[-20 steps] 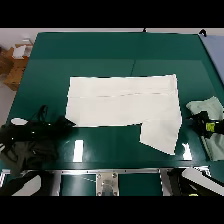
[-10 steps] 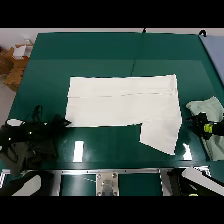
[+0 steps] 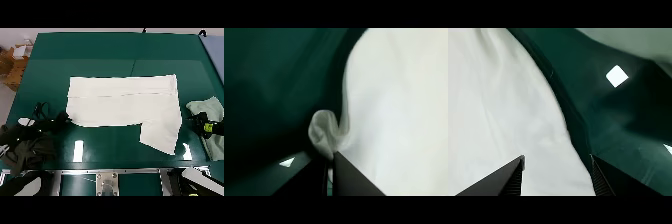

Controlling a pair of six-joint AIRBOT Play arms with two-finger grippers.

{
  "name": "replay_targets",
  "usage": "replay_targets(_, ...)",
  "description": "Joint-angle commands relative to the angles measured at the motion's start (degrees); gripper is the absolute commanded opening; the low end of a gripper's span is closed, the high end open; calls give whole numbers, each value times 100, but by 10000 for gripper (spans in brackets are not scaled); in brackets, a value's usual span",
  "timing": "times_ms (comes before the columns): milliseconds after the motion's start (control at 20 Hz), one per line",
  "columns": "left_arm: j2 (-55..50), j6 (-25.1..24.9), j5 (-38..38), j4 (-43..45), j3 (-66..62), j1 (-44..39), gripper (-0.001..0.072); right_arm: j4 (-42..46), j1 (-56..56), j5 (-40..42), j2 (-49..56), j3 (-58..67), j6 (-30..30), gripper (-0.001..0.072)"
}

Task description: Fold the shirts.

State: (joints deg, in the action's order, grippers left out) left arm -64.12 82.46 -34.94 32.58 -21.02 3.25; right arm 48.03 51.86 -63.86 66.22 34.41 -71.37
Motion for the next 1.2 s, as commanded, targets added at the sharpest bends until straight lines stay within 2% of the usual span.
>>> replay_targets(0, 11, 68, -367, 201, -7, -57, 20, -2, 0, -4, 0, -33, -2, 497)
replay_targets(300, 11, 0, -555, 501, -7, -57, 20, 111, 2, -155, 0, -216, 66, 495)
replay_targets(500, 13, -4, -544, 474, -13, -57, 21, 874, 2, -284, 13, -254, 83, 489)
replay_targets(900, 11, 0, -614, 468, -13, -57, 21, 553, -151, -328, 590, -411, 564, 489)
replay_targets(1150, 11, 0, -564, 450, -13, -57, 21, 610, -538, -472, 608, -428, 605, 487)
